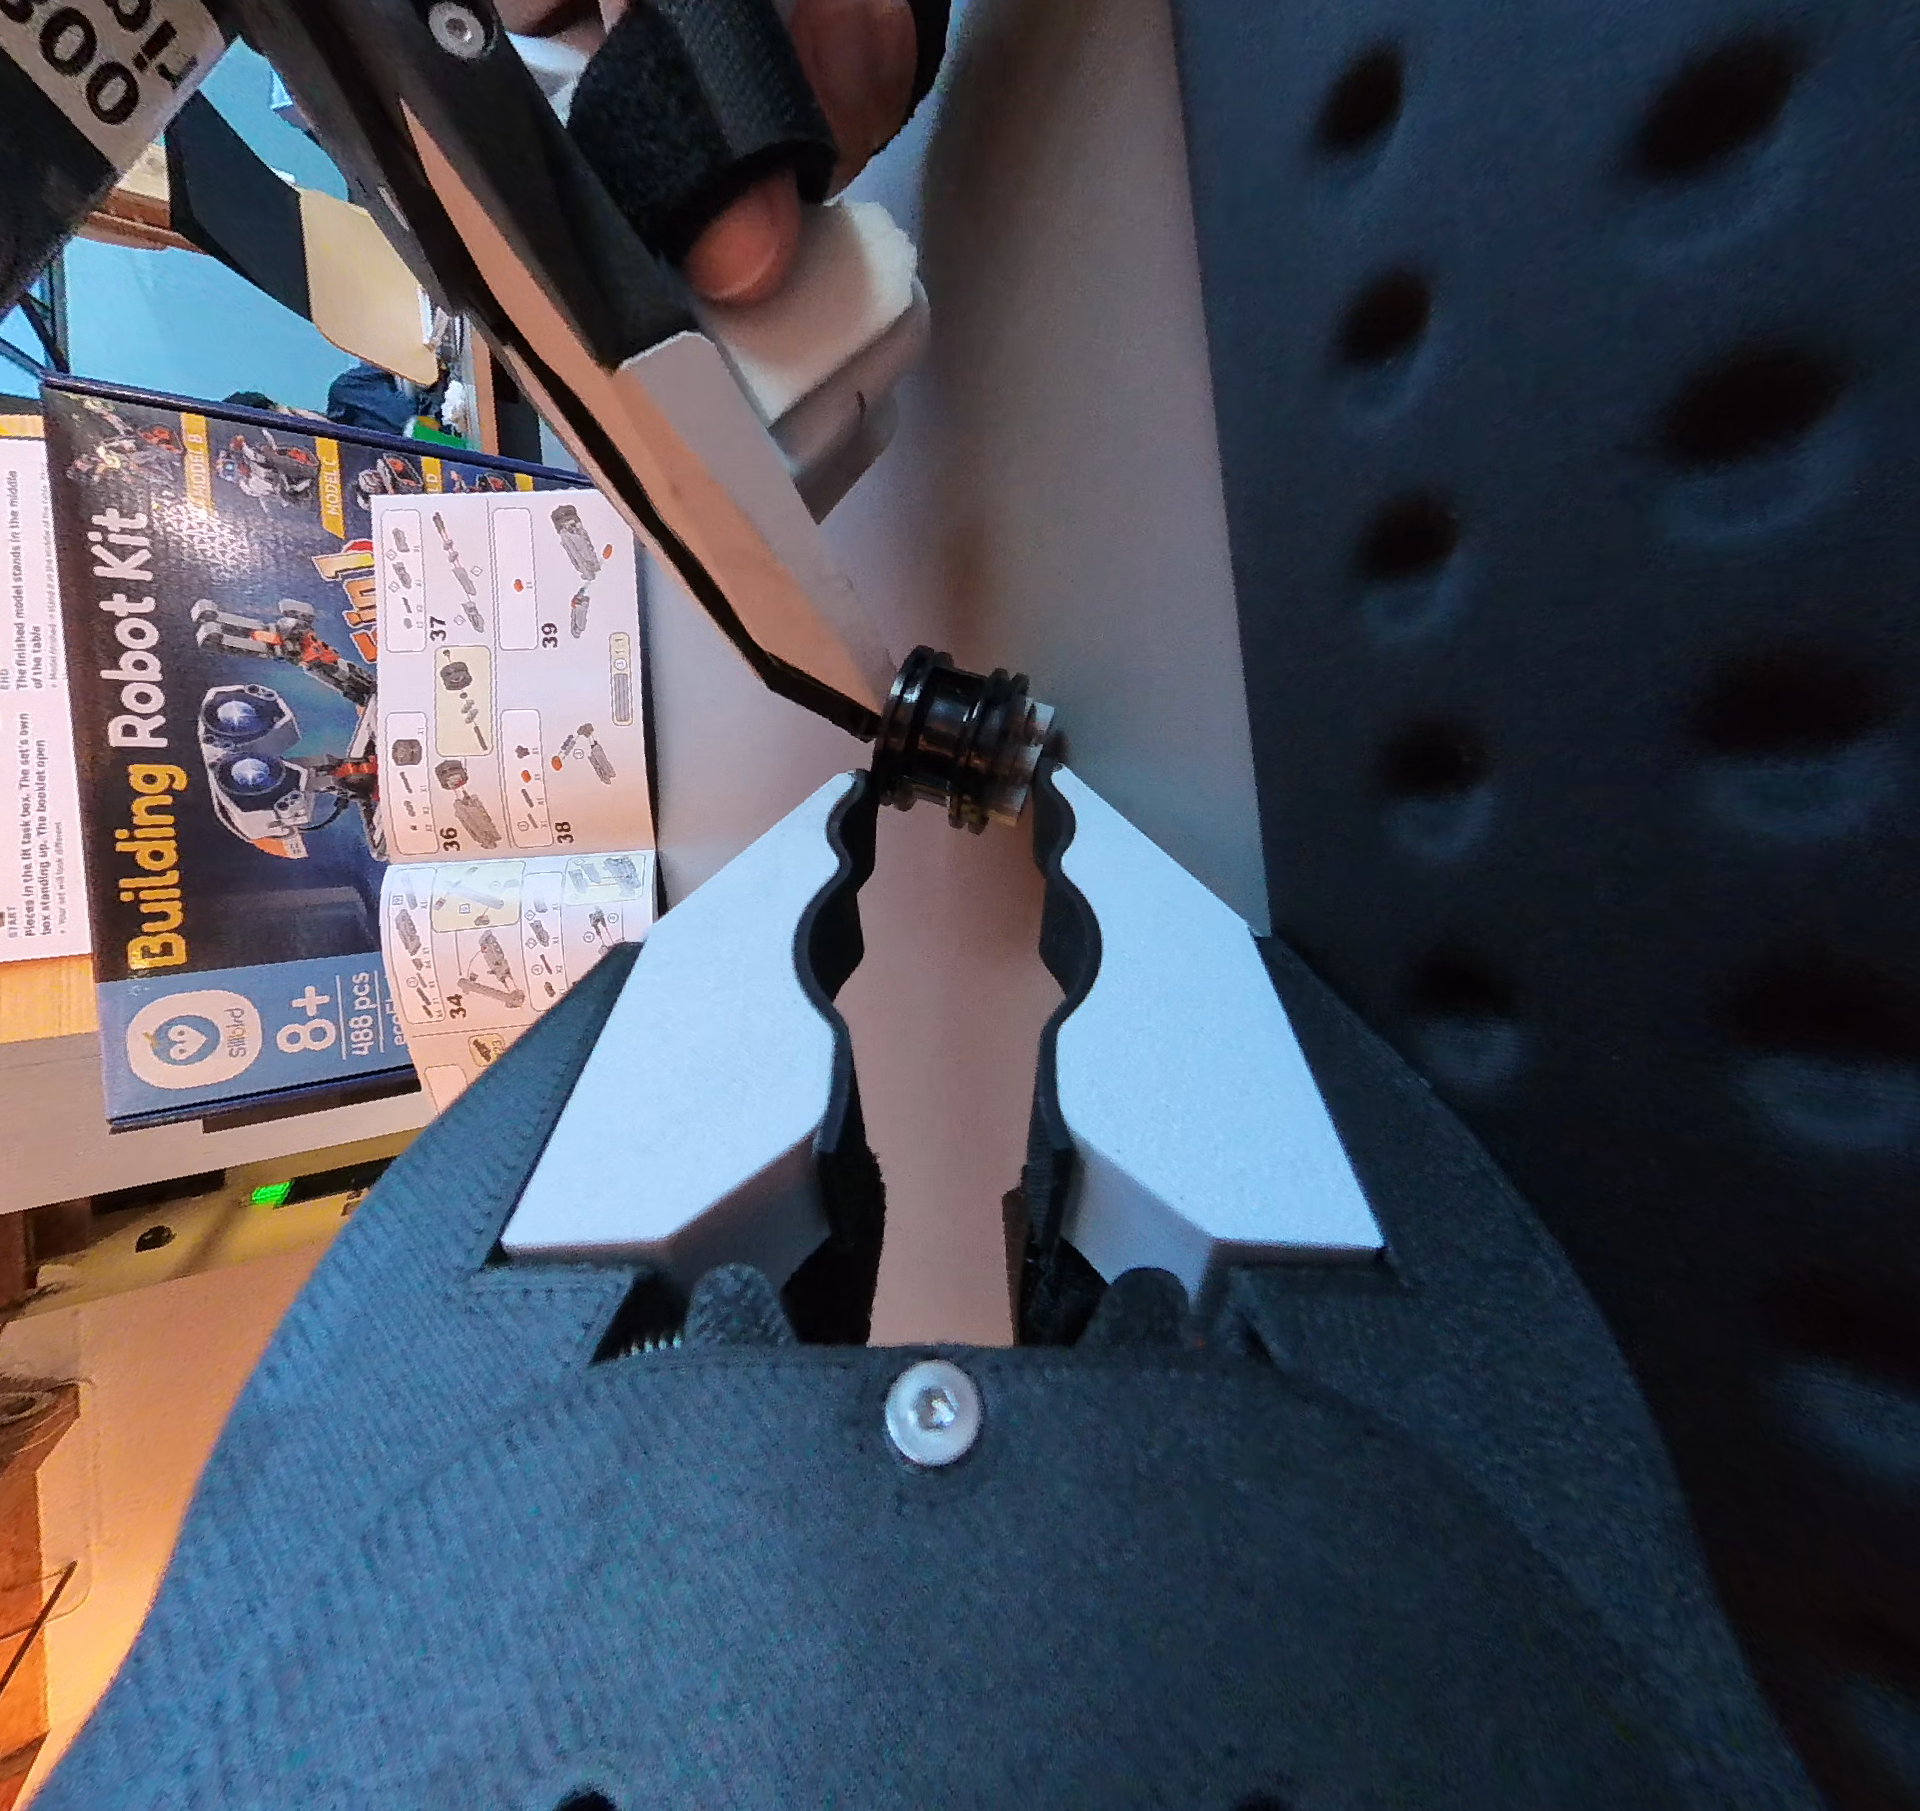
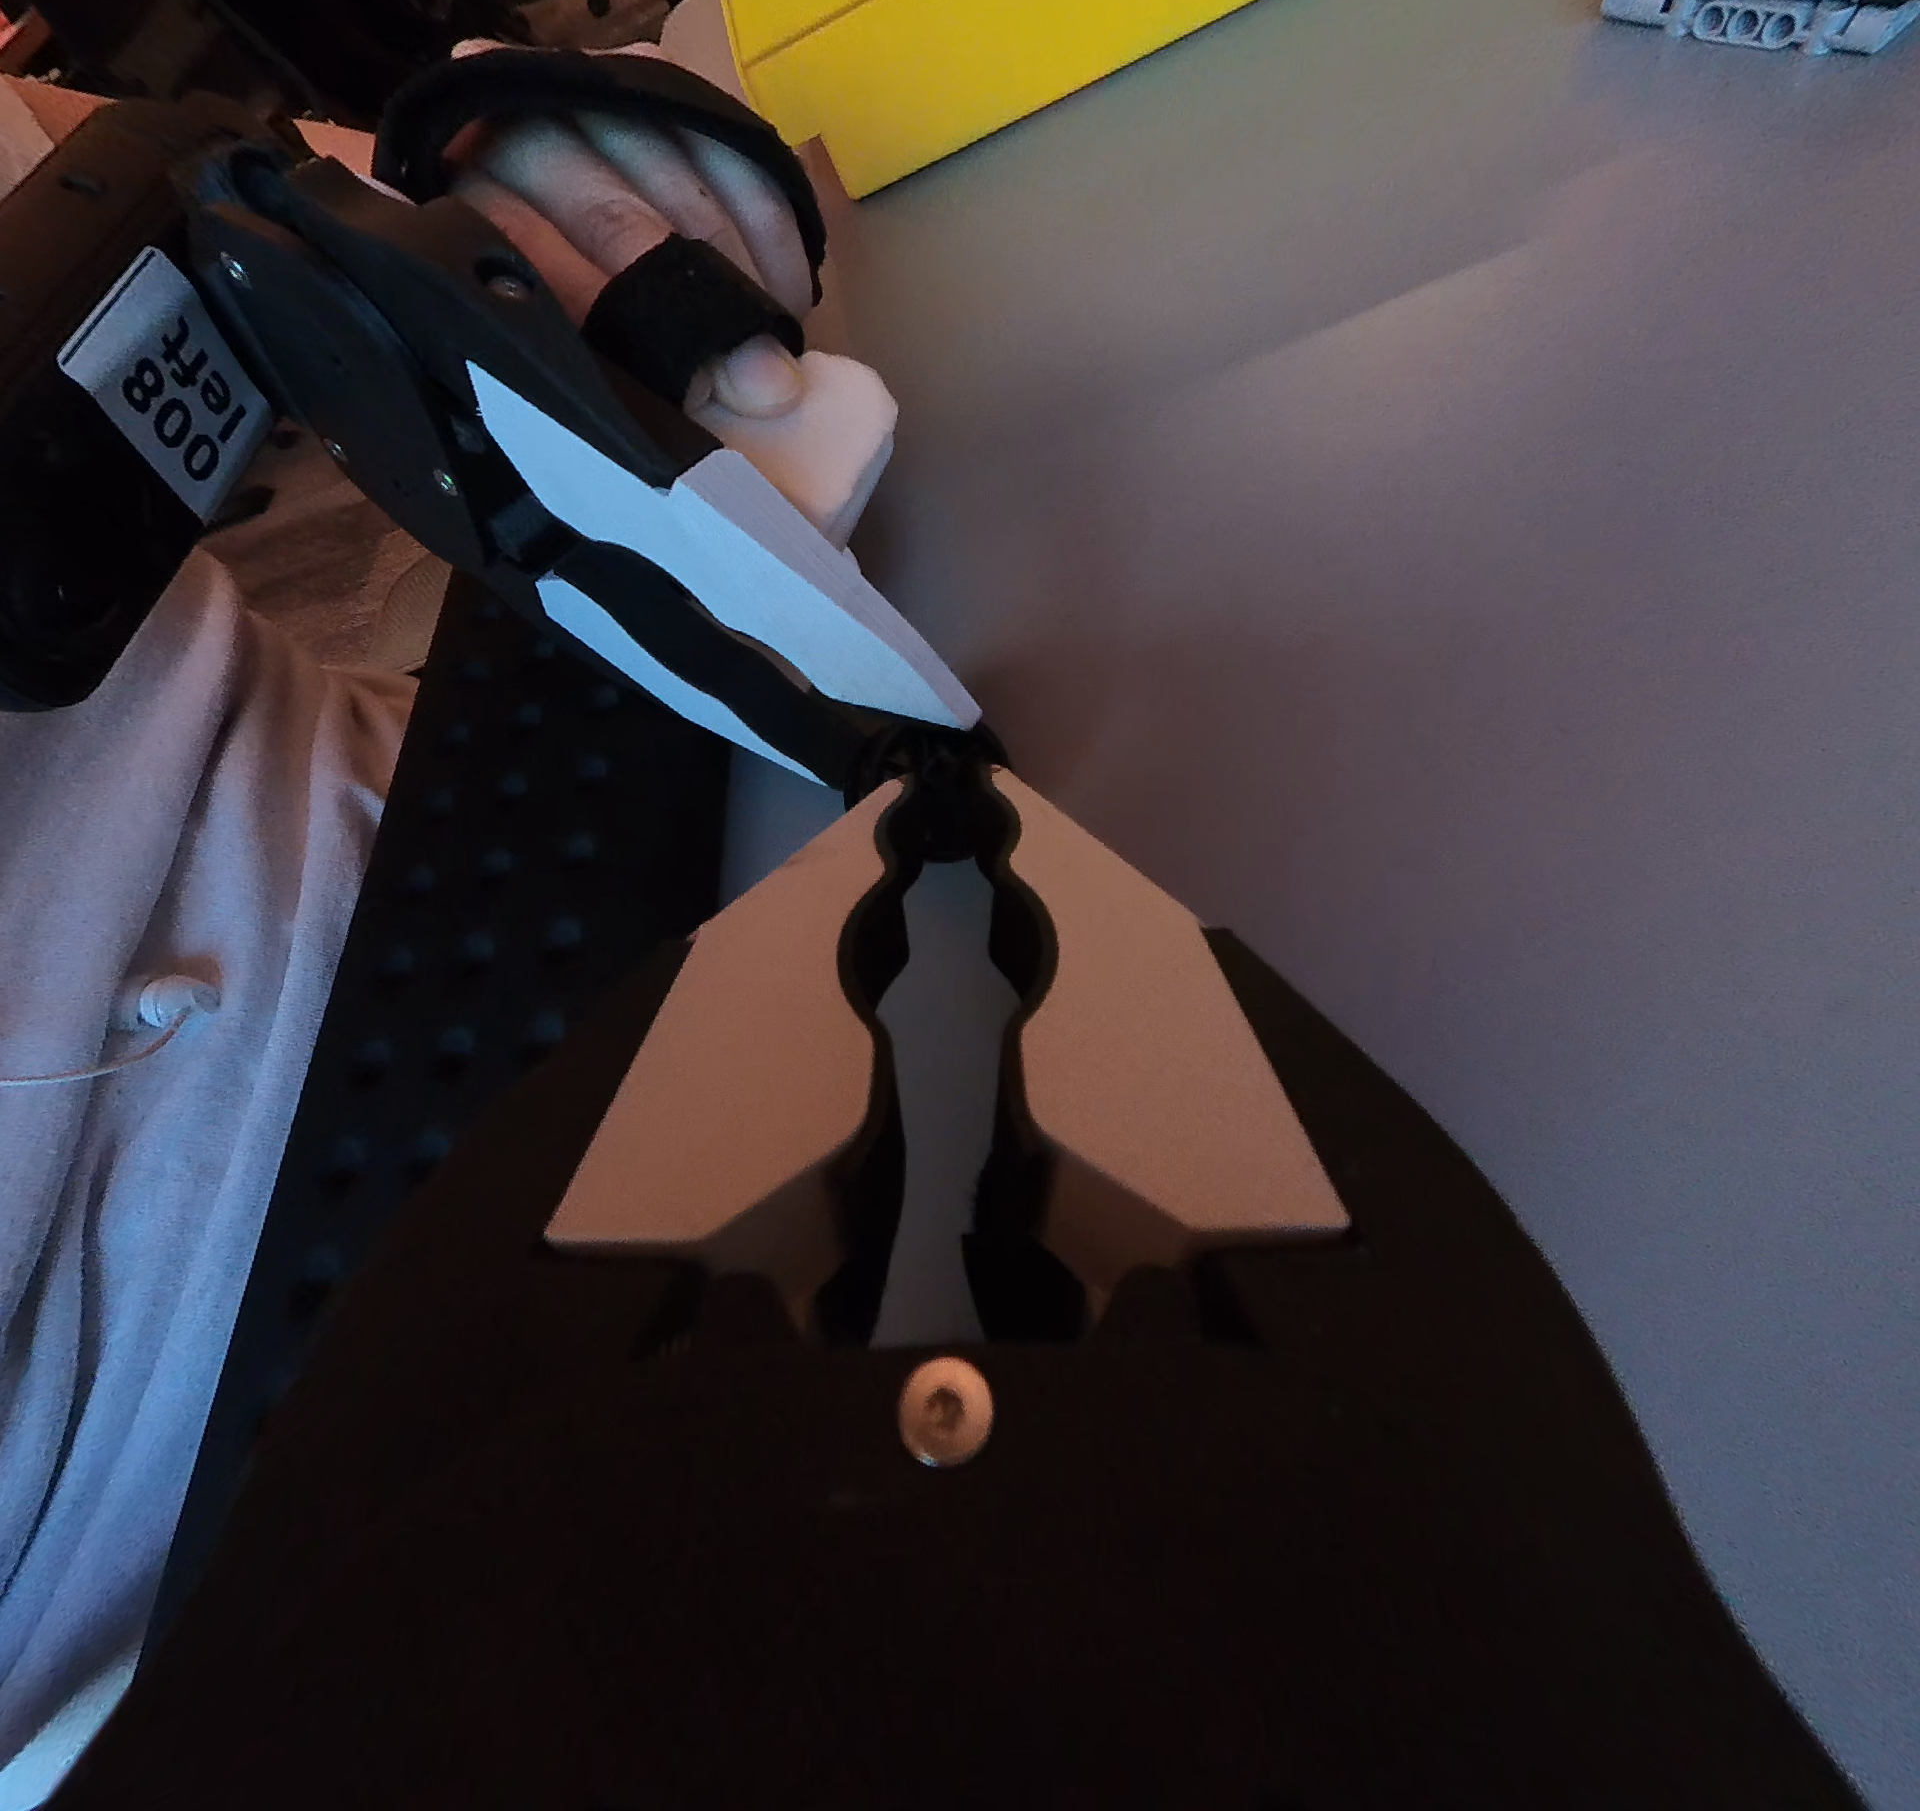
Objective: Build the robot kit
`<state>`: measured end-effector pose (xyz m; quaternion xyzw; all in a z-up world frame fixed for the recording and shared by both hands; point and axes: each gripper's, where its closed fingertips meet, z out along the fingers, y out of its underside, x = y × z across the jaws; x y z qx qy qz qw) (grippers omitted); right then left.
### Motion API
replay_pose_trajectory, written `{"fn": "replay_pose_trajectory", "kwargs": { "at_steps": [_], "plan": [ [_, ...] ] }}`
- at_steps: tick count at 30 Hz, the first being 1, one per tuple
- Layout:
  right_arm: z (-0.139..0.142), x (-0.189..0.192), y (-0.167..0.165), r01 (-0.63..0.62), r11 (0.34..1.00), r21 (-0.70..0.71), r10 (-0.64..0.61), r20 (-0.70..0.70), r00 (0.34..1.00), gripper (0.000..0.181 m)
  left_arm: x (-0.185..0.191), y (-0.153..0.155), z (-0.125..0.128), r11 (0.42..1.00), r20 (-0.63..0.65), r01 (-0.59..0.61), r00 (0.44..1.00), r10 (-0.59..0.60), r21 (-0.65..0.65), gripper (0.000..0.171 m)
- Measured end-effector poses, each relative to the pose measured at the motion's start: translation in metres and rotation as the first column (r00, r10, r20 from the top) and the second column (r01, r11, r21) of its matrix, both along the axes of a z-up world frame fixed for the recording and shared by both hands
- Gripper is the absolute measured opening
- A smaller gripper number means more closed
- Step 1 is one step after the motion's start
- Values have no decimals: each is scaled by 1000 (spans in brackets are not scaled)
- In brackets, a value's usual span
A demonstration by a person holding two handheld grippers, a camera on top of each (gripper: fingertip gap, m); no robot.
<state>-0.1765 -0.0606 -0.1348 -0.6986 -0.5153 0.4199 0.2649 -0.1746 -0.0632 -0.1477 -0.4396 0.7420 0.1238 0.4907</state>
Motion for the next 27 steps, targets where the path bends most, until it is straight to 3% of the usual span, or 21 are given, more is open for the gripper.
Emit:
{"fn": "replay_pose_trajectory", "kwargs": {
  "at_steps": [9, 21, 24, 27],
  "plan": [
    [1, 0, -1, -24, 1000, -4, 24, -11, 1000, 7, 0, 0, 0, 1000, 0, 2, 1000, -2, 0, 29],
    [-6, 7, 1, -37, 993, -111, 40, 27, 999, 6, 0, -1, 0, 1000, 1, 1, 1000, -1, -1, 29],
    [-8, 29, 20, -4, 1000, -8, 5, 146, 989, 6, 0, 0, 0, 1000, 1, -1, 1000, 1, -3, 29],
    [-11, 65, 36, -11, 992, 127, -41, 399, 916, 6, 0, 0, 0, 1000, 1, -2, 1000, 2, 1, 29]
  ]
}}
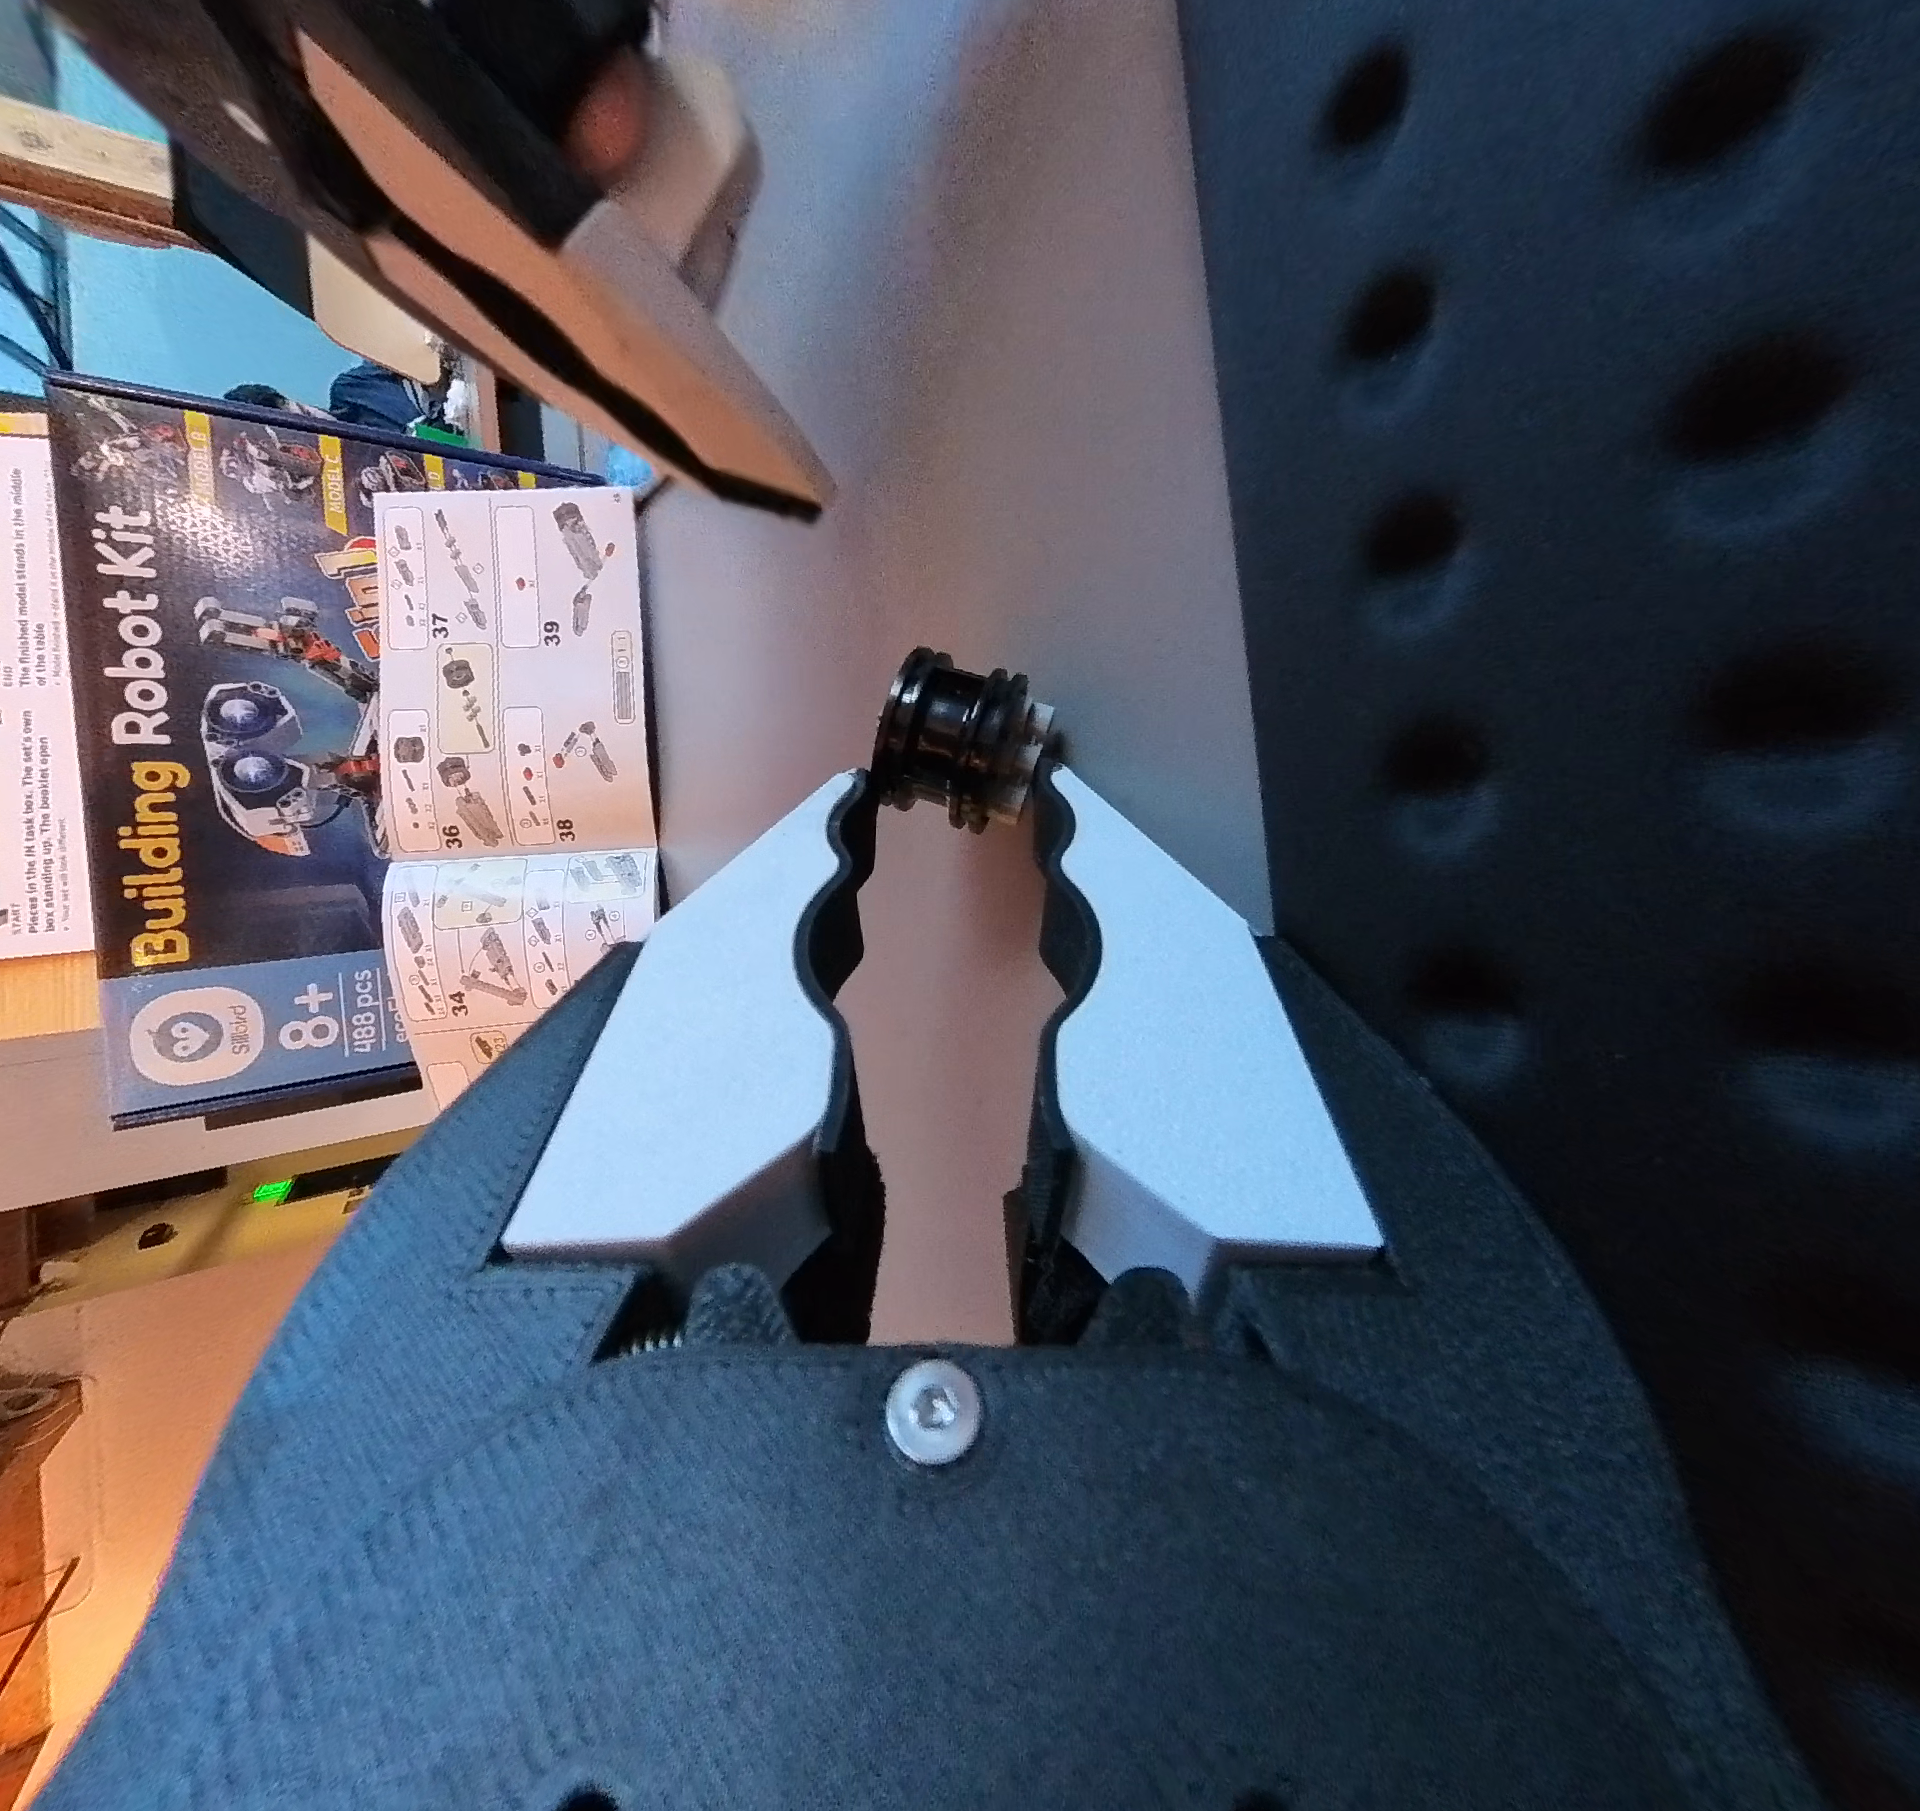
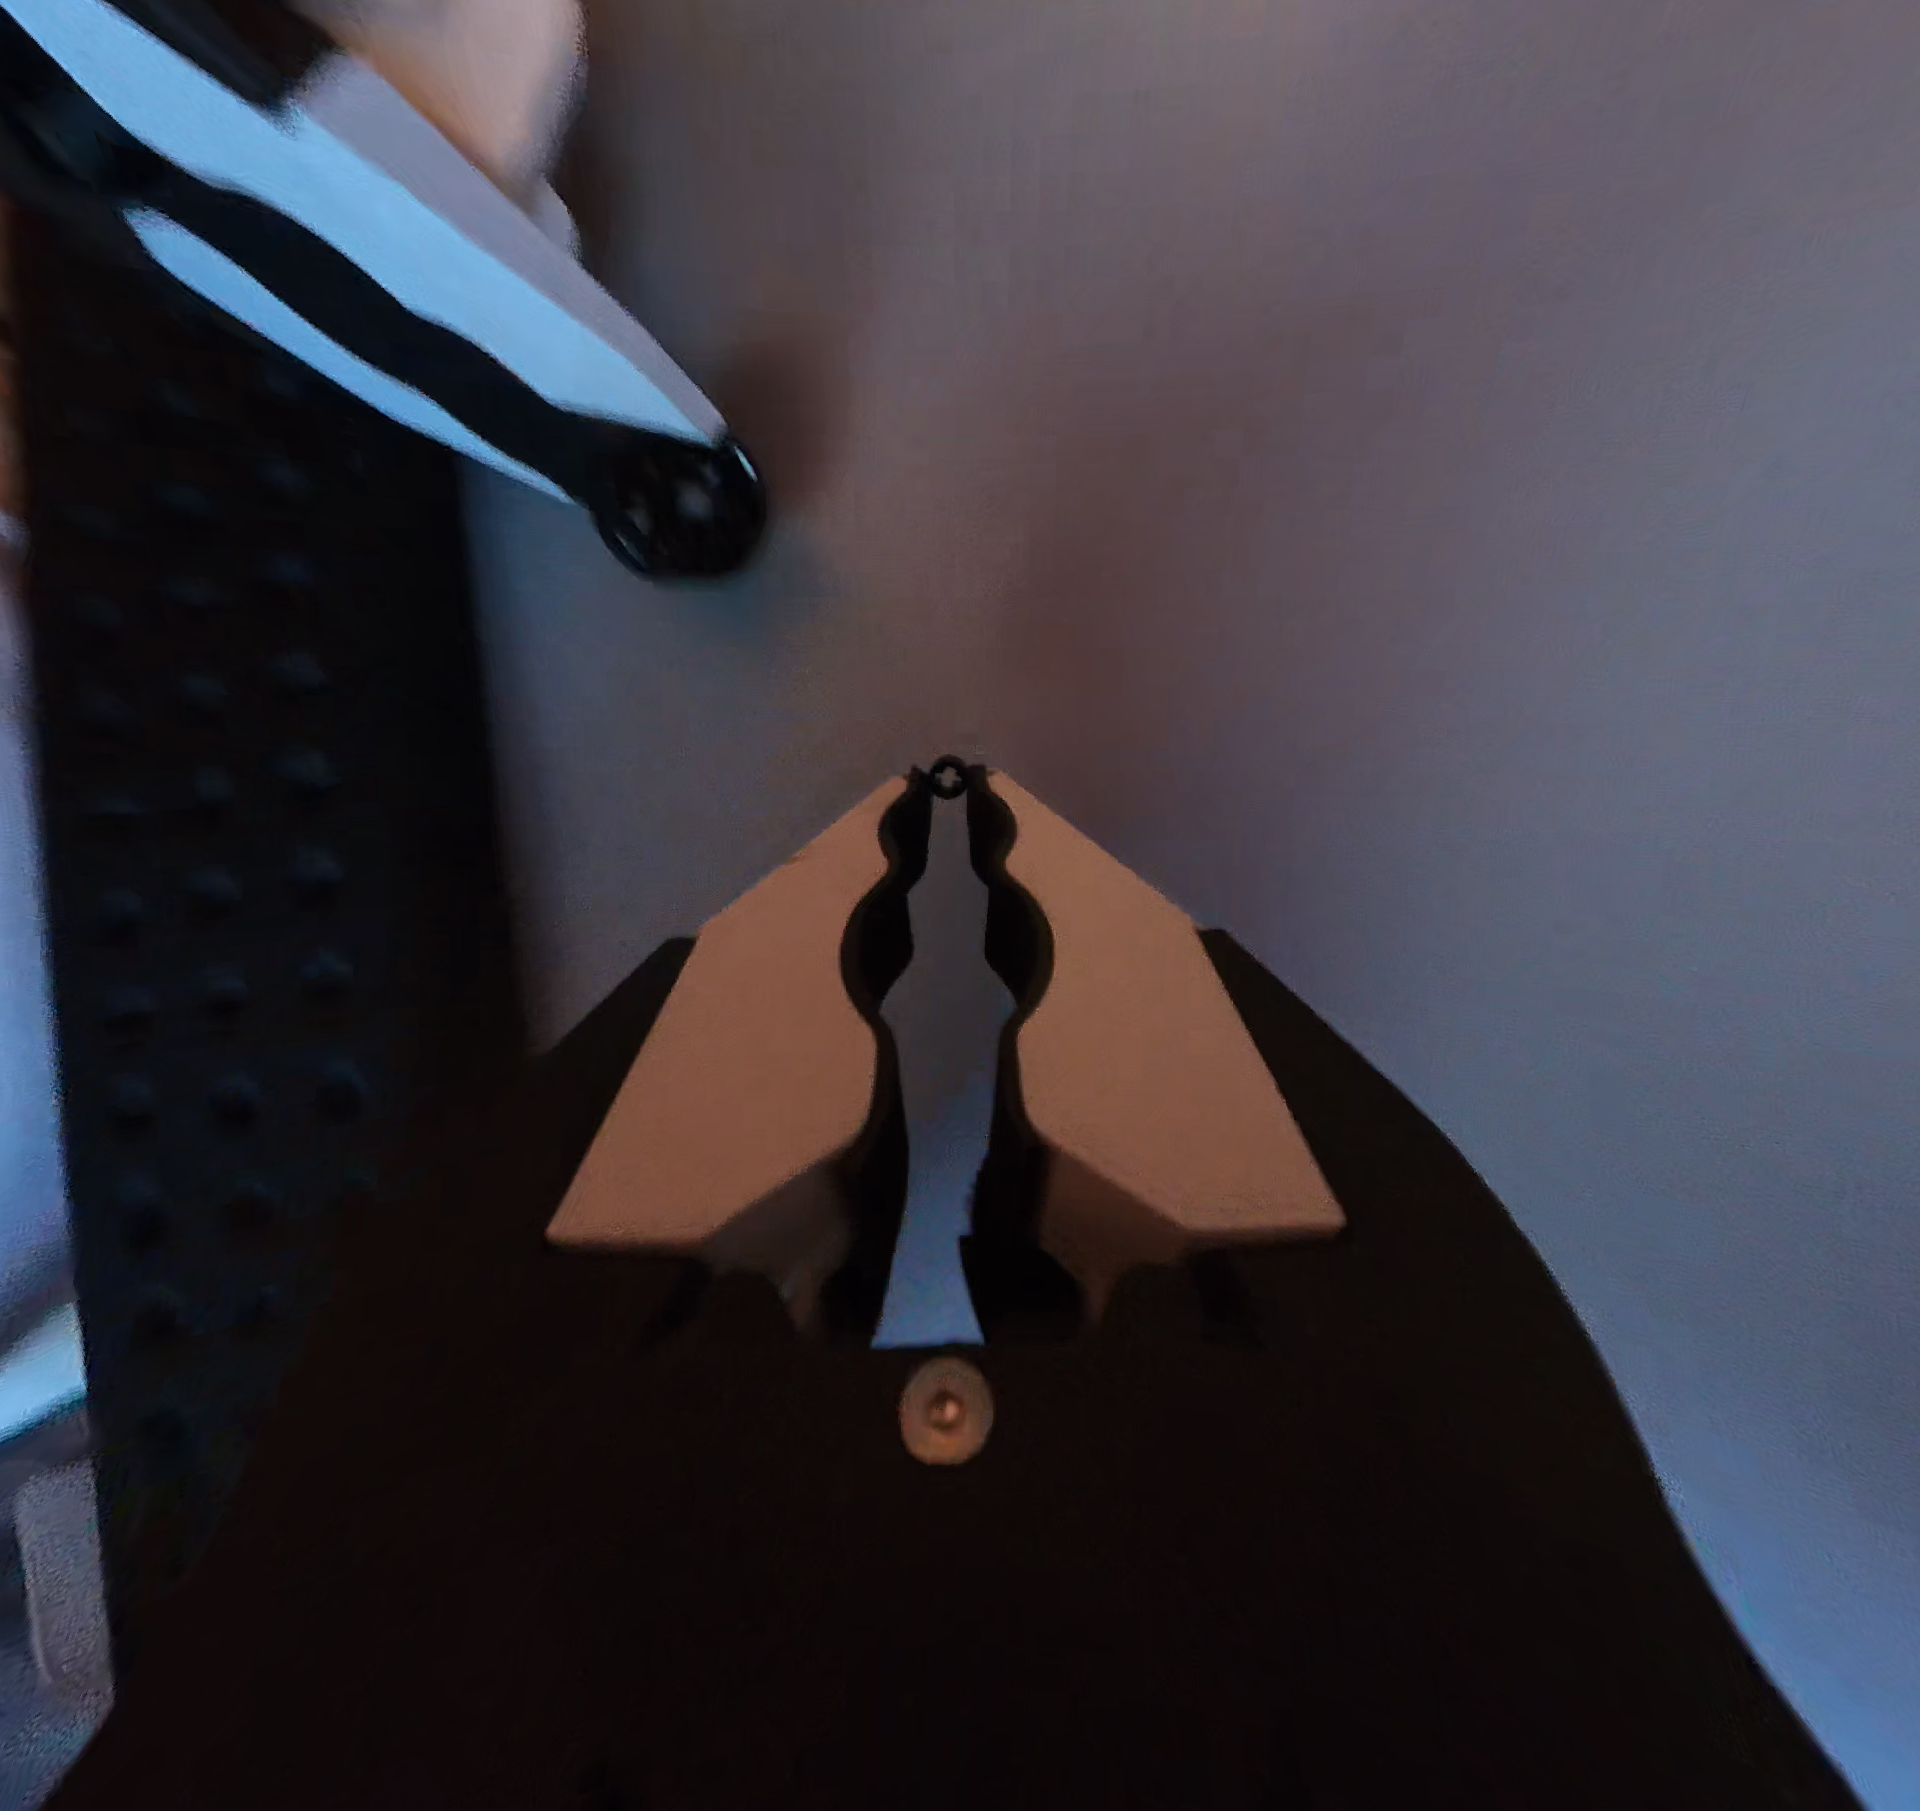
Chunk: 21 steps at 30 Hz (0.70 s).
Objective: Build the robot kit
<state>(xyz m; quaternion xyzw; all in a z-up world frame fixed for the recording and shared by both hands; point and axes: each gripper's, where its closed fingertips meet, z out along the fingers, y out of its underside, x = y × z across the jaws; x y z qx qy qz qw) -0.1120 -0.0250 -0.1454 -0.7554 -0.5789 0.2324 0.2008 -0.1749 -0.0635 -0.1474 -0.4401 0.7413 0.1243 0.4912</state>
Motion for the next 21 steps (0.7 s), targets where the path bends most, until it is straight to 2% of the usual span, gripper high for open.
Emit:
{"fn": "replay_pose_trajectory", "kwargs": {
  "at_steps": [2, 5, 8, 14, 17, 21],
  "plan": [
    [0, 18, 0, -22, 999, 32, 16, 151, 988, 6, 0, 0, 0, 1000, -2, -2, 1000, 2, 1, 29],
    [-9, 42, 1, -50, 998, 24, 37, 374, 927, 6, -1, 1, 0, 1000, -3, -6, 1000, 6, 5, 29],
    [-18, 50, 2, -77, 997, 12, 62, 477, 877, 7, -2, 1, 0, 1000, -3, -13, 1000, 13, 9, 29],
    [-20, 50, 1, -117, 993, 29, 87, 500, 862, 7, -2, 1, 0, 1000, -2, -12, 1000, 12, 5, 29],
    [-20, 51, 1, -123, 992, 30, 94, 475, 875, 20, -2, 1, 0, 1000, -1, -11, 1000, 11, 3, 29],
    [-16, 52, 1, -223, 973, 62, 175, 437, 882, 20, -2, 1, 0, 1000, -1, -12, 1000, 12, 3, 29]
  ]
}}
